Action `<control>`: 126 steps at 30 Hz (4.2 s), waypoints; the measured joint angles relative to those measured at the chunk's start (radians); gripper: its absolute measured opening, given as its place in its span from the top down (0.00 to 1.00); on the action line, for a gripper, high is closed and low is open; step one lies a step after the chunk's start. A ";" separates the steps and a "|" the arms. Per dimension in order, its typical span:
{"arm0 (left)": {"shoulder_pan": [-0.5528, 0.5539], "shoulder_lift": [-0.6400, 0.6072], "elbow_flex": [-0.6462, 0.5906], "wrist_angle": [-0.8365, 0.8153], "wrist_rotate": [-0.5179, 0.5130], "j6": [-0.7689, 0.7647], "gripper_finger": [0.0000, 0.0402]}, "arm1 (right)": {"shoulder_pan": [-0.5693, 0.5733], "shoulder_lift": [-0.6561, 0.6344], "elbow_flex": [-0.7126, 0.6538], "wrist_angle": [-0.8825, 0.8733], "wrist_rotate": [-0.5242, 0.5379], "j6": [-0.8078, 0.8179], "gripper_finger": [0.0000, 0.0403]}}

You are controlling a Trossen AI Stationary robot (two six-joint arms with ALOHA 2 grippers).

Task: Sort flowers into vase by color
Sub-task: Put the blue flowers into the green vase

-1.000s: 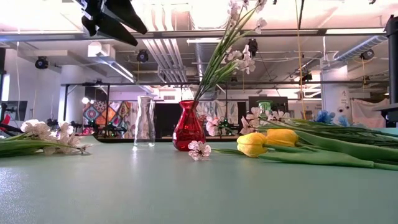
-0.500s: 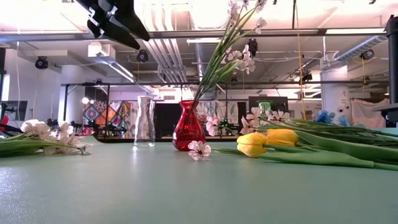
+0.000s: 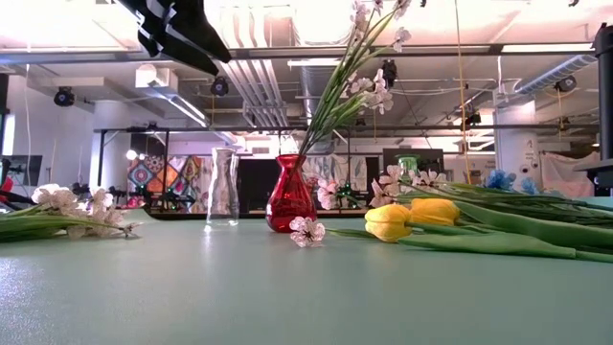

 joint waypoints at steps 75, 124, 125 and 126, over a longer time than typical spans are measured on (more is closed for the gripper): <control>0.000 0.063 -0.002 0.032 0.026 -0.079 0.29 | -0.914 -0.071 -0.907 1.166 -0.571 -0.239 0.97; 0.000 0.062 -0.003 0.031 0.035 -0.128 0.29 | -0.911 -0.202 -0.908 0.626 -0.729 -0.029 0.24; 0.000 0.062 -0.003 0.031 0.036 -0.134 0.29 | -0.911 -0.215 -0.908 0.605 -0.740 -0.024 0.23; 0.000 0.062 -0.003 0.031 0.037 -0.140 0.29 | -0.911 -0.229 -0.908 0.579 -0.756 -0.016 0.22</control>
